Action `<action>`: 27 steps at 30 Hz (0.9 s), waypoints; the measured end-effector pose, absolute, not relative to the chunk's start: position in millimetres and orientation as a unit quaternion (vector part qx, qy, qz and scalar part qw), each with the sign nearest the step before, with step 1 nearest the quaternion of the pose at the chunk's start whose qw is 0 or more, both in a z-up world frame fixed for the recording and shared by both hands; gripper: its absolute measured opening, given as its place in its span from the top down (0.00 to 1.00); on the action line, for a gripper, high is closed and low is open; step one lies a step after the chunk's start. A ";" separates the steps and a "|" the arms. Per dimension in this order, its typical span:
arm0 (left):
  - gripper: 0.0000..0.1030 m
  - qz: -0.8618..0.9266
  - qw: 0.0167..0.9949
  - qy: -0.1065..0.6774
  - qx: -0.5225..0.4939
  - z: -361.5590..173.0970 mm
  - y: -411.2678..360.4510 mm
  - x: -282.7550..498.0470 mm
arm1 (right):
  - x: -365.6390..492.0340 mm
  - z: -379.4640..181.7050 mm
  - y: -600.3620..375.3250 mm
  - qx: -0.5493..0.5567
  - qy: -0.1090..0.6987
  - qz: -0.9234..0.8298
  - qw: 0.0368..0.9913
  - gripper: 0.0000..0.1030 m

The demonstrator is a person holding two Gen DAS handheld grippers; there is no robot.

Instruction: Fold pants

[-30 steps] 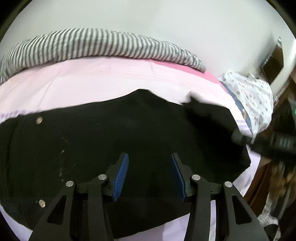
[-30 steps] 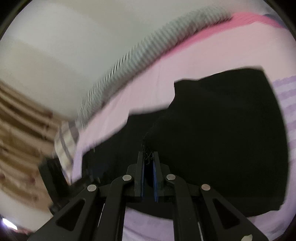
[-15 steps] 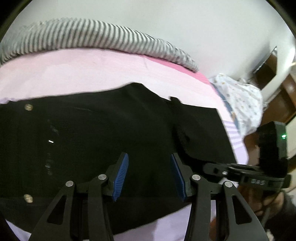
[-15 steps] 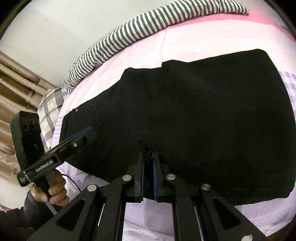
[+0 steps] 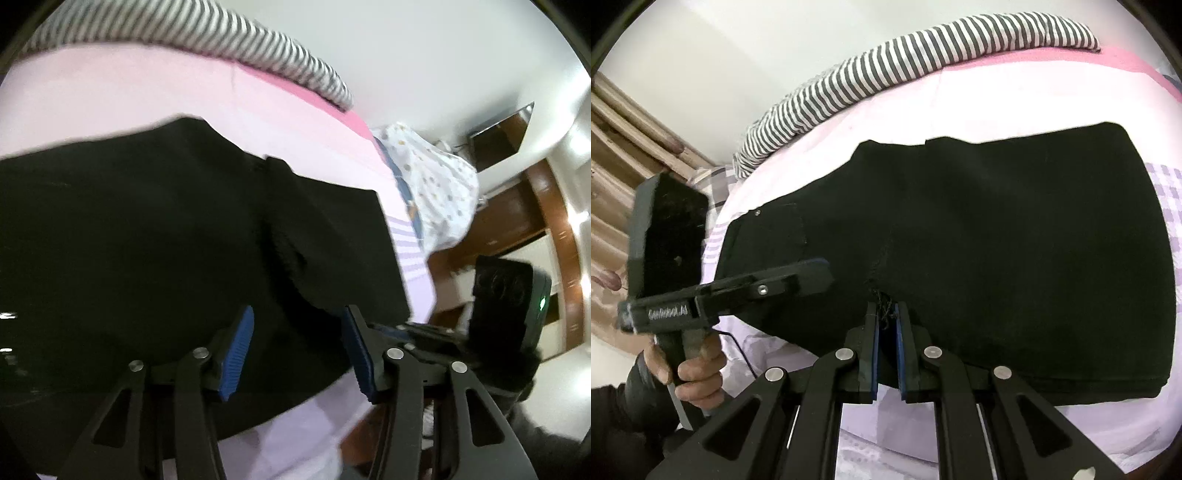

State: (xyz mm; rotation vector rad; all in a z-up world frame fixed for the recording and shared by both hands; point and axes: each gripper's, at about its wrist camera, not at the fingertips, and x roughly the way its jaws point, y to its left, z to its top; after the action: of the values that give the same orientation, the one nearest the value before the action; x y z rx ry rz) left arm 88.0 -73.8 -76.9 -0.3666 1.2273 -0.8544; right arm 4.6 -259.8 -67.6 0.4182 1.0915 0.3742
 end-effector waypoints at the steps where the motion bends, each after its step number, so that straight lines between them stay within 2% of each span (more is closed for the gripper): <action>1: 0.50 -0.393 0.703 0.566 -0.177 -79.3 -79.5 91.1 | 3.3 -66.4 -260.4 0.195 0.510 0.178 0.818 0.91; 9: 0.48 -0.404 0.646 0.614 -0.207 -98.9 -117.6 106.6 | -2.0 -62.2 -259.6 0.172 0.505 0.199 0.822 0.90; 12: 0.48 -0.399 0.653 0.610 -0.206 -98.4 -119.3 107.8 | -3.6 -65.1 -256.3 0.164 0.513 0.216 0.815 0.83; 14: 0.49 -0.396 0.662 0.606 -0.195 -98.3 -120.4 105.3 | -4.6 -68.0 -256.4 0.179 0.521 0.230 0.802 0.73; 15: 0.49 -0.393 0.666 0.605 -0.188 -98.6 -121.6 103.8 | -5.8 -68.3 -257.2 0.181 0.525 0.230 0.799 0.63; 20: 0.51 -0.387 0.683 0.596 -0.167 -99.8 -123.2 99.0 | -18.4 -51.1 -285.6 0.183 0.505 0.200 0.819 0.61; 23: 0.57 -0.382 0.694 0.591 -0.149 -99.0 -127.8 97.2 | -23.8 -40.0 -315.5 0.167 0.483 0.124 0.851 0.61; 27: 0.75 -0.369 0.712 0.585 -0.125 -99.6 -131.8 95.9 | -26.6 -45.7 -346.9 0.133 0.489 0.009 0.862 0.61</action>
State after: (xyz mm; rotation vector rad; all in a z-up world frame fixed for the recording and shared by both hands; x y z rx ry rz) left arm 95.9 -131.8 -99.6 -0.2773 1.2965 -0.8173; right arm -26.6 -346.9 -45.7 0.2795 1.0246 0.0198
